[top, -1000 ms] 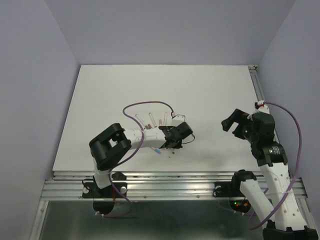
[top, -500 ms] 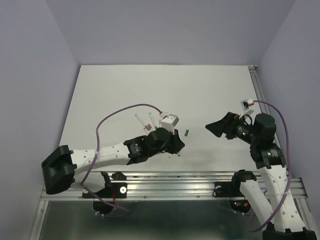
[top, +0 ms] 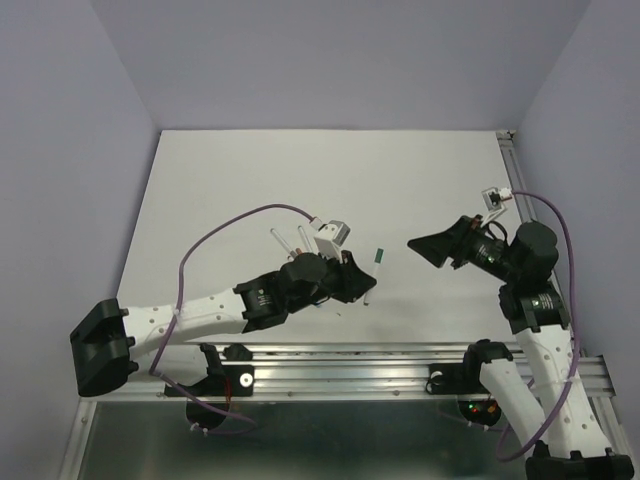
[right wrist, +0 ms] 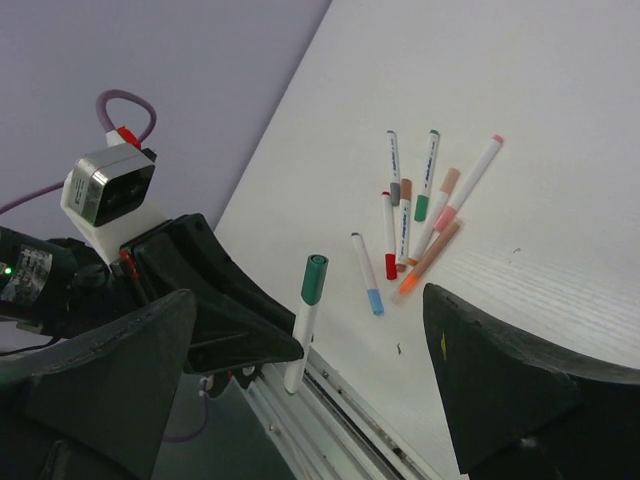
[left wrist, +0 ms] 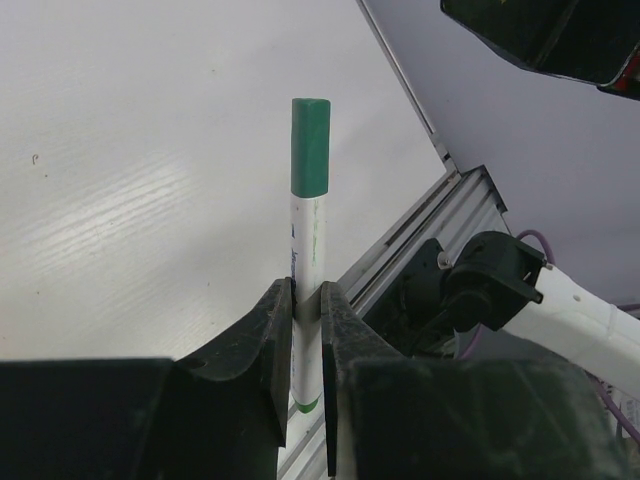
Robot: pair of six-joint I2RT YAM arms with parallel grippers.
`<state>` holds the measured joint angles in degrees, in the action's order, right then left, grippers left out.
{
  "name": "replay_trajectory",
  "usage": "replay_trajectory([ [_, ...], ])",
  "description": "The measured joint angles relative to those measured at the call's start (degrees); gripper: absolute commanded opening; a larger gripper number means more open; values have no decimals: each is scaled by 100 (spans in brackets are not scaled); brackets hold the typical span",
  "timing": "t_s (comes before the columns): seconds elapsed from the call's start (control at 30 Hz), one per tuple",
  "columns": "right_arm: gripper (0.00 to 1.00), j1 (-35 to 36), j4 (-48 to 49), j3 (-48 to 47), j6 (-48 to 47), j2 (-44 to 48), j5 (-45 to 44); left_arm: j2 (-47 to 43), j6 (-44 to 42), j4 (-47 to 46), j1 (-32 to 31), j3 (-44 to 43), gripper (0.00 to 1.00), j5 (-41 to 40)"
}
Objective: Open the pen caps
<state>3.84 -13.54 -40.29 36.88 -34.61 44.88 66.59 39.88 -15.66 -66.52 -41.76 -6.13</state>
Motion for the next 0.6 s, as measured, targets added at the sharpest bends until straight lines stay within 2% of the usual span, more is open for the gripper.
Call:
replay_trajectory([
  [0.33,89,164,542,0,109,-927,83,365,-177,-81,0,-501,0,-103],
  [0.6,71,662,761,-2,24,-1460,55,728,-345,-66,28,-957,0,-317],
])
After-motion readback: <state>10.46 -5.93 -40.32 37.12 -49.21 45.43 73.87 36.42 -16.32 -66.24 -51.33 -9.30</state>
